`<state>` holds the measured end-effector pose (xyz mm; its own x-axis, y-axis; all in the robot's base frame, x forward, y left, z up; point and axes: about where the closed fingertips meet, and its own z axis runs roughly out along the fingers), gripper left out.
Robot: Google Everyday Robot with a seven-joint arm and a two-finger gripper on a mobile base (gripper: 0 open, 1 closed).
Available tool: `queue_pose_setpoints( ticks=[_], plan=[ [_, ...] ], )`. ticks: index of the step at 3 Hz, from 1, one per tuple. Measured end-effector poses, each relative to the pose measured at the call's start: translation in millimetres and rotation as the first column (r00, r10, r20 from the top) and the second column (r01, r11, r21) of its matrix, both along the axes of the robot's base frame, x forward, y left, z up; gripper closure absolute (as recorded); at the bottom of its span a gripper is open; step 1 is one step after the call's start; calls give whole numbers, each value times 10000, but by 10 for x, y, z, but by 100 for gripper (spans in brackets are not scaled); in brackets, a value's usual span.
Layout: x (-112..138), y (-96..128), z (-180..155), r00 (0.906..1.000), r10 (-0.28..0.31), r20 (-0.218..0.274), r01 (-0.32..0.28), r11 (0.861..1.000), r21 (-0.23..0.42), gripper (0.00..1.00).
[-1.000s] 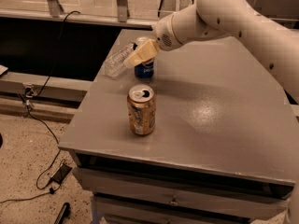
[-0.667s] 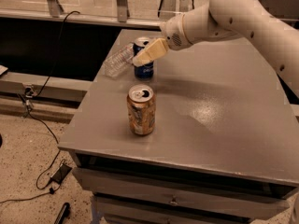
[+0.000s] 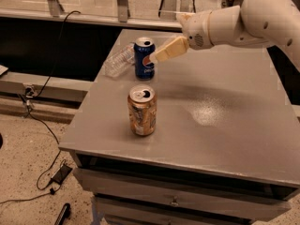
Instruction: Move pepsi can near water bottle
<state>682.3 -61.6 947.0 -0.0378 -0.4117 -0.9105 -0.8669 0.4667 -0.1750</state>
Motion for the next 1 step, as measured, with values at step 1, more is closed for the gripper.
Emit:
queue_pose_setpoints(
  ticks=[1],
  plan=[
    [0,1,0,10000,2,-1,-2,10000,0,0]
  ],
)
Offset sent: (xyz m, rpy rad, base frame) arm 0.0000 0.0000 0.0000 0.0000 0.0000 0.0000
